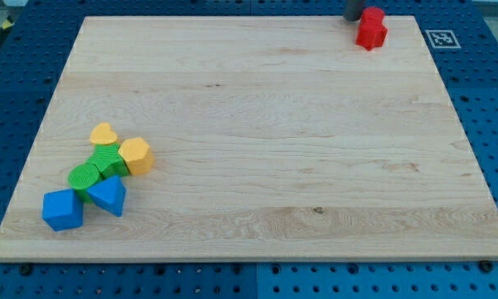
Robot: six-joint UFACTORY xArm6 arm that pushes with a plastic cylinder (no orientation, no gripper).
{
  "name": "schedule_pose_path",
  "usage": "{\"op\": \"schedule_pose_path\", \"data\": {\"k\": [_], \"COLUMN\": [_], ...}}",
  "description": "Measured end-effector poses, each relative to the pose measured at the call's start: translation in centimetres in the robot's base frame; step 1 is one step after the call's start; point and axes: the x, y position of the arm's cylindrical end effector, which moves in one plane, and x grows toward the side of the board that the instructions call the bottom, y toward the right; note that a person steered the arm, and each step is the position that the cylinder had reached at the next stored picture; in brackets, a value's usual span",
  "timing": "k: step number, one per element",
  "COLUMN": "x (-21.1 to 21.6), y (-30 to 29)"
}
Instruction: Move the red star away from the red circle
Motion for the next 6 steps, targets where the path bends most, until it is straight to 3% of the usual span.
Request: {"op": "schedule_pose_path", "data": {"k": [4, 6], "x": [-0.1, -0.1], "y": [-1.1, 1.6]}}
